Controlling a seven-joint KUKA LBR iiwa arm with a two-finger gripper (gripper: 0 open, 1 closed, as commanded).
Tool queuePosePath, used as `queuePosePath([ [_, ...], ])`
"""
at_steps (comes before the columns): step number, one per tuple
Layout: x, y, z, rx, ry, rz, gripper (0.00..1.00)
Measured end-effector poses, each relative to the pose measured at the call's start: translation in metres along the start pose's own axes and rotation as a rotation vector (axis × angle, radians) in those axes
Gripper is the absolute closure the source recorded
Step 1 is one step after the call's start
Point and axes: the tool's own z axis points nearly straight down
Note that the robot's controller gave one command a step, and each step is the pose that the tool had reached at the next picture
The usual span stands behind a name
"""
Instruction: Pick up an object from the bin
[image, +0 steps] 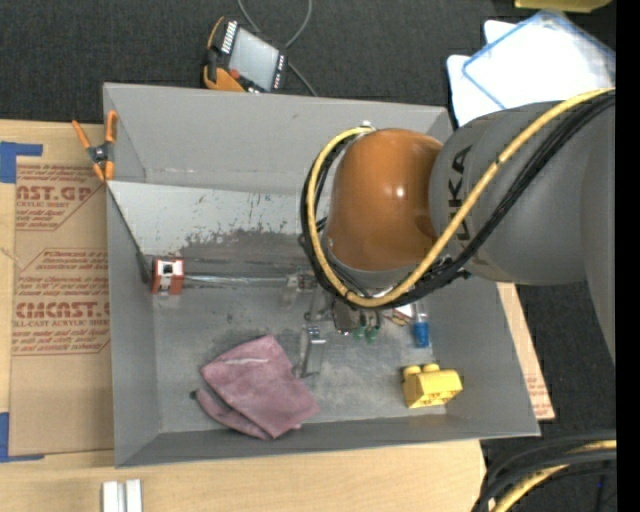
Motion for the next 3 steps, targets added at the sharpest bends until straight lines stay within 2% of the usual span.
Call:
queuePosePath([
  [1, 0.0, 0.0, 0.0, 0.0, 0.0, 0.0, 0.0],
  [2, 0.015, -0.04, -0.049, 0.0, -0.001, -0.108, 0.0],
  [3, 0.014, -0.008, 0.045, -0.002, -0.003, -0.076, 0.0],
])
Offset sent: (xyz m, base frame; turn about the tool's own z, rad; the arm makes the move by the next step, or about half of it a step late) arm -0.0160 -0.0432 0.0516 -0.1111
